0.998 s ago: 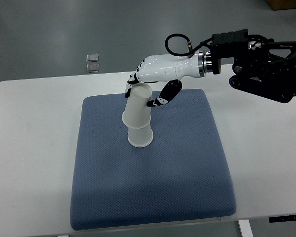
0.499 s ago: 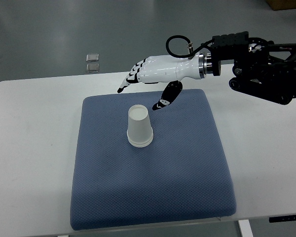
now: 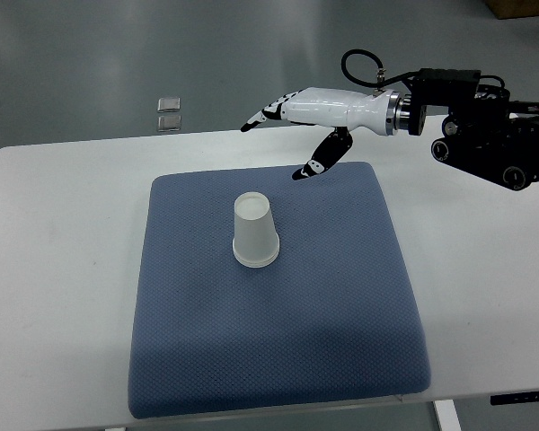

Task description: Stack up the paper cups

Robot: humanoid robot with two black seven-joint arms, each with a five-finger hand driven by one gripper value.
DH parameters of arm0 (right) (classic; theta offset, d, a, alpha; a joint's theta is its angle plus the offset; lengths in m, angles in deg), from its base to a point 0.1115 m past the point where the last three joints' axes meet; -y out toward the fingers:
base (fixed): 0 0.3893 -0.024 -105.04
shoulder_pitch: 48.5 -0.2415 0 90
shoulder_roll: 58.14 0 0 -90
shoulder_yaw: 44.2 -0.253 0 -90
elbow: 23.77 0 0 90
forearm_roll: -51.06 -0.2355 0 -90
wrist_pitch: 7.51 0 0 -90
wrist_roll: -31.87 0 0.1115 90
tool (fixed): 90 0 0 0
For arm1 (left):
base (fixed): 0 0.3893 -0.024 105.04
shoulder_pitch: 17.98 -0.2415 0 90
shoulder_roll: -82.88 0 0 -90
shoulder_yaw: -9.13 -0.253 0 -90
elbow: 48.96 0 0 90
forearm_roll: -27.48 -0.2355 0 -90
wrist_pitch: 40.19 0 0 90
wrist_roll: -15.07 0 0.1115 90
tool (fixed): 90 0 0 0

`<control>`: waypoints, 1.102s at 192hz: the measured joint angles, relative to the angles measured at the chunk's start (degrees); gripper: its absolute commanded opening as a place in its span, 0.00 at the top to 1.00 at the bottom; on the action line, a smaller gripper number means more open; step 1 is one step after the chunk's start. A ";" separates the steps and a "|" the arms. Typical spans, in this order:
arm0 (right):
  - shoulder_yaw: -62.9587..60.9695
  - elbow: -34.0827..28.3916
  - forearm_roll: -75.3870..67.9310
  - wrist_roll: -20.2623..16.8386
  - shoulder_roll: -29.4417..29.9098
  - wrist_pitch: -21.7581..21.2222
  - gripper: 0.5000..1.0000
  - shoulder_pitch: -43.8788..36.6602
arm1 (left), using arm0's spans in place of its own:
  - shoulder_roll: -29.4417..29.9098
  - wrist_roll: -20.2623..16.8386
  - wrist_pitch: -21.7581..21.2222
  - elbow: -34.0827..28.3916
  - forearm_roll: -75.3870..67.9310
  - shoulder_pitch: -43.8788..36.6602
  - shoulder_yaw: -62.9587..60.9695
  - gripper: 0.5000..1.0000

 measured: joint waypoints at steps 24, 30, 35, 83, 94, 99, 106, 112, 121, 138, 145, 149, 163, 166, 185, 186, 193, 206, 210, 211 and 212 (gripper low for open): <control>-0.22 1.61 -8.02 0.00 -0.46 -1.84 0.21 1.25 | 0.00 0.00 0.00 0.00 0.00 0.00 0.00 0.00; -0.25 2.12 -10.16 0.00 -0.52 -2.23 0.21 1.59 | 0.00 0.00 0.00 0.00 0.00 0.00 0.00 0.00; -0.27 2.70 -12.35 0.00 -0.58 -2.59 0.21 1.98 | 0.00 0.00 0.00 0.00 0.00 0.00 0.00 0.00; -0.60 7.60 -32.30 0.00 -0.30 -3.56 0.21 6.36 | 0.00 0.00 0.00 0.00 0.00 0.00 0.00 0.00; -0.64 8.22 -36.94 0.00 -0.15 -3.55 0.21 7.36 | 0.00 0.00 0.00 0.00 0.00 0.00 0.00 0.00; -0.66 8.43 -39.09 0.00 -0.11 -3.51 0.21 7.82 | 0.00 0.00 0.00 0.00 0.00 0.00 0.00 0.00; -0.67 8.66 -42.45 0.00 -0.07 -3.41 0.21 8.51 | 0.00 0.00 0.00 0.00 -0.01 0.00 0.00 0.00; -0.67 8.80 -44.87 0.00 -0.02 -3.22 0.21 8.99 | 0.00 0.00 0.00 0.00 -0.02 0.00 0.00 0.00; -0.90 8.99 -49.00 0.00 0.15 -2.91 0.21 9.90 | 0.00 0.00 0.00 0.00 -0.02 0.00 0.00 0.00; -2.91 9.45 -56.13 -0.27 0.39 -2.55 0.21 11.96 | 0.00 0.00 0.00 0.00 -0.02 0.00 0.00 0.00; -4.24 9.83 -58.48 -0.73 0.44 -2.33 0.21 12.96 | 0.00 0.00 0.00 0.00 -0.02 0.00 0.00 0.00; -5.11 10.09 -59.62 -1.13 0.46 -2.16 0.21 13.59 | 0.00 0.00 0.00 0.00 -0.02 0.00 0.00 0.00; -8.37 11.01 -62.49 -2.79 0.70 -1.54 0.21 15.89 | 0.00 0.00 0.00 0.00 -0.02 0.00 0.00 0.00; -9.05 11.18 -62.80 -3.11 0.80 -1.49 0.21 16.31 | 0.00 0.00 0.00 0.00 -0.02 0.00 0.00 0.00; -13.34 11.79 -63.64 -4.74 1.66 -1.70 0.21 18.95 | 0.00 0.00 0.00 0.00 -0.02 0.01 0.00 0.00; -13.54 11.81 -63.65 -4.83 1.69 -1.72 0.21 19.08 | 0.00 0.00 0.00 0.00 -0.02 0.00 0.00 0.00; -14.89 11.89 -63.73 -5.54 1.85 -1.86 0.21 20.02 | 0.00 0.00 0.00 0.00 -0.02 0.00 0.00 0.00; -16.49 11.94 -63.80 -6.83 2.01 -2.15 0.21 21.15 | 0.00 0.00 0.00 0.00 -0.02 0.00 0.00 0.00; -16.77 11.94 -63.83 -7.14 2.03 -2.31 0.21 21.34 | 0.00 0.00 0.00 0.00 -0.02 0.00 0.00 0.00; -16.83 11.94 -63.85 -7.22 2.04 -2.35 0.21 21.38 | 0.00 0.00 0.00 0.00 -0.02 0.00 0.00 0.00; -16.88 11.94 -63.86 -7.29 2.04 -2.39 0.21 21.42 | 0.00 0.00 0.00 0.00 -0.02 0.00 0.00 0.00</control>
